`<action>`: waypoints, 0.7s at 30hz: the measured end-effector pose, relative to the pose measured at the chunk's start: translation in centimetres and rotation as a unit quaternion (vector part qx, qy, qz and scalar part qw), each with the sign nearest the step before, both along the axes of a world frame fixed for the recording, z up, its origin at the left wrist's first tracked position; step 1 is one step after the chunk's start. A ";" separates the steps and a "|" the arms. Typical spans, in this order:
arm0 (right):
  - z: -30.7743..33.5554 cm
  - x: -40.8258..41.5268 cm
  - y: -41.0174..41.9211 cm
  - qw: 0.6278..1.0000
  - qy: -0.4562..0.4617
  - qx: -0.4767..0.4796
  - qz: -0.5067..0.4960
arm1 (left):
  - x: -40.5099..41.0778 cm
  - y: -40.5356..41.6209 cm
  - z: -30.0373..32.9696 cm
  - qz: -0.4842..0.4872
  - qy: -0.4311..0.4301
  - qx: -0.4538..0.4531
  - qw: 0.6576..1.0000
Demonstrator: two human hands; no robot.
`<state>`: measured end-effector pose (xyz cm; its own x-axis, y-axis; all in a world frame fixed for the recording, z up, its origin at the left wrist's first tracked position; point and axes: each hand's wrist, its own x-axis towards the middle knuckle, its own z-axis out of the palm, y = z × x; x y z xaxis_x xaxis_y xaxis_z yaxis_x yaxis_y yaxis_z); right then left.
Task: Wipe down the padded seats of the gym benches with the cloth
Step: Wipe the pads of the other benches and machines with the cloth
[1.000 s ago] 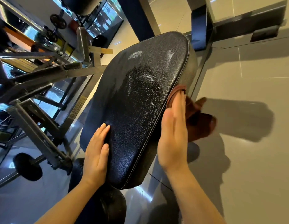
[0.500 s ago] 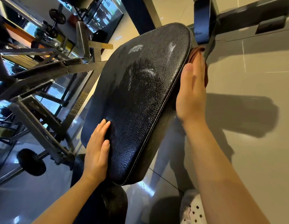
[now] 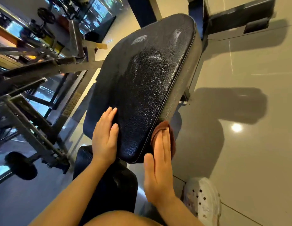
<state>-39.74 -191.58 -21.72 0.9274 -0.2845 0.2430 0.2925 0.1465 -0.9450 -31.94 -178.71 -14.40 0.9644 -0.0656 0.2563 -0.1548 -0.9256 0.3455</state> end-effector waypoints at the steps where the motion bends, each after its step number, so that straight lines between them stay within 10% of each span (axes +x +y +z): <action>1: -0.2 -0.8 0.5 1.000 -0.010 -0.003 0.001 | 0.1 0.0 0.0 -0.003 -0.001 -0.001 1.000; 14: 3.8 13.4 -9.1 0.997 0.044 0.059 -0.030 | 0.0 -0.2 0.2 0.001 0.000 0.009 1.000; 21: 1.6 8.1 -4.7 0.997 0.045 0.052 -0.034 | 0.2 0.1 0.2 -0.005 0.004 0.005 1.000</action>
